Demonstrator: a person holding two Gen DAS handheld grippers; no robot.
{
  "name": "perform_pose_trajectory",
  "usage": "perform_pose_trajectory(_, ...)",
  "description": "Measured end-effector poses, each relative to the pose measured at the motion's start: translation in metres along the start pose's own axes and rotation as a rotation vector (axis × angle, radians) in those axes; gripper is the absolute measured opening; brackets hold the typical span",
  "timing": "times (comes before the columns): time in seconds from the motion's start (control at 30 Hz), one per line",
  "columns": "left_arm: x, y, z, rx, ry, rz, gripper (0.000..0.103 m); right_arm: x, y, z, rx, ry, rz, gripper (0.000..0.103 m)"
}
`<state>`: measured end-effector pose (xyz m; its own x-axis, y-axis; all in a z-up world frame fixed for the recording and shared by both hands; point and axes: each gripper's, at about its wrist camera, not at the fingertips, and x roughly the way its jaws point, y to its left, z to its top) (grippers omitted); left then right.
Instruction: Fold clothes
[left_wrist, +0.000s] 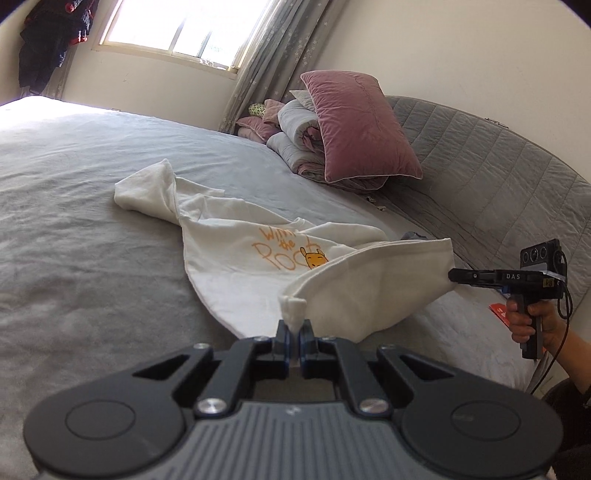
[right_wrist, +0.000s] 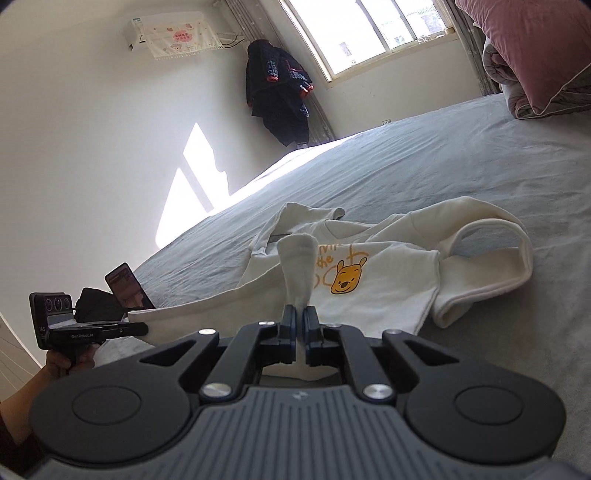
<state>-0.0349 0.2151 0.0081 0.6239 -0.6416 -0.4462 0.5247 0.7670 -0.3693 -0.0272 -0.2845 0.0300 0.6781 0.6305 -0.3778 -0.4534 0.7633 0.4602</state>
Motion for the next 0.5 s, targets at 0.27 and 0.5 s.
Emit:
perform_pose_trajectory(0.27,-0.003,0.011,-0.032,0.03,0.141,-0.005,0.005,-0.006,-0.006,-0.038,-0.061,0.147,-0.021,0.007)
perform_pose_trajectory(0.5,-0.002,0.018,-0.045,0.018,0.234,-0.005,0.006,0.001,-0.016,-0.068,-0.113,0.28,-0.07,0.007)
